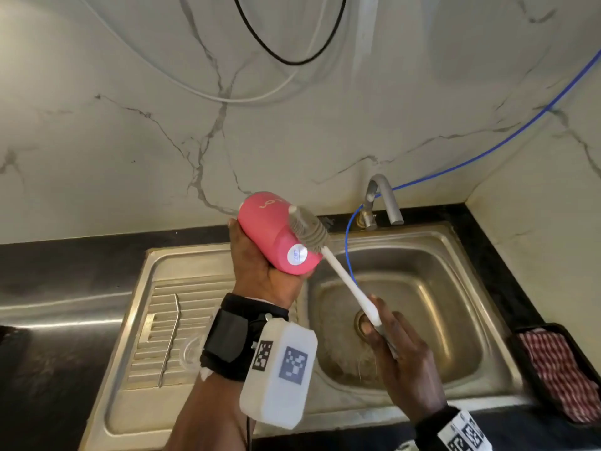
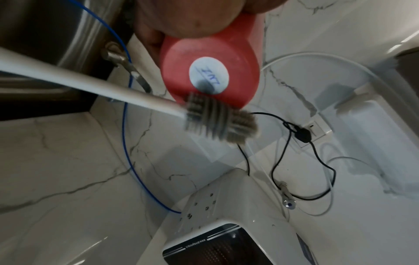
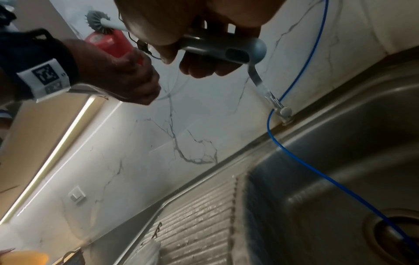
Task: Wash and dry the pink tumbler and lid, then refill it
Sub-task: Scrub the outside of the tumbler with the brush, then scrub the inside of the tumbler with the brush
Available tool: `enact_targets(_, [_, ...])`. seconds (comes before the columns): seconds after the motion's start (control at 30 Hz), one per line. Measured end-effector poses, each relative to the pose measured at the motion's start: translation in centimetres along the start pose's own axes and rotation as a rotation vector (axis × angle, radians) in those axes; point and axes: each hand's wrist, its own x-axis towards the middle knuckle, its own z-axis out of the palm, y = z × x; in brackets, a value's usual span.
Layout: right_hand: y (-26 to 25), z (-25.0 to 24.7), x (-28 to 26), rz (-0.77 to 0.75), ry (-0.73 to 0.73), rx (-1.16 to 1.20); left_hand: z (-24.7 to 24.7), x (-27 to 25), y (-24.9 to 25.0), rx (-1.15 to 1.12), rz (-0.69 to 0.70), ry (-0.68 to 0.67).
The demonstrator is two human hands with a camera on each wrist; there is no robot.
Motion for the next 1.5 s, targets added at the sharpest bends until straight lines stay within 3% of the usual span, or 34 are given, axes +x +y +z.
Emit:
enact_targets(0.2, [2.9, -2.1, -3.7, 0.06, -0.086, 0.028, -1.5, 0.8, 0.1, 0.025, -0.011, 0.008])
enact_targets(0.3, [4.2, -3.4, -3.0, 0.102, -0.1, 0.004, -3.0, 1.9, -1.0, 0.091, 0.035, 0.004])
enact_targets(0.4, [5.0, -6.5, 0.7, 0.123, -0.047, -0.071, -4.5, 2.8, -2.2, 0.305, 0.192, -0.035])
enact_targets(0.6, [4.2, -14.2, 11.6, 0.011, -0.119, -0.264, -6.8, 4.6, -5.0, 1.026, 0.47, -0.09])
enact_targets(0.73, [2.5, -18.0, 18.5, -0.162, -0.282, -0.763, -7.7, 6.3, -5.7, 1.297, 0.556, -0.186])
enact_targets(0.83, [0.2, -18.6, 22.5, -0.231, -0.51, -1.0, -7.9, 7.1, -6.1, 1.328, 0.559, -0.223])
enact_targets(0.93, [-1.2, -16.9, 24.2, -0.369, -0.4, -1.246, -7.8, 7.6, -6.6, 1.352, 0.576, -0.233])
enact_targets(1.07, [-2.4, -13.1, 24.7, -0.349, -0.36, -1.142, -7.8, 7.8, -7.2, 1.335, 0.594, -0.195])
enact_targets(1.23, [-1.8, -9.6, 24.5, -0.347, -0.441, -1.012, -7.7, 7.9, -6.9, 1.358, 0.622, -0.166])
enact_targets(1.5, [-3.7, -12.6, 26.5, -0.469, -0.462, -1.049, -7.7, 8.3, -6.1, 1.417, 0.658, -0.17])
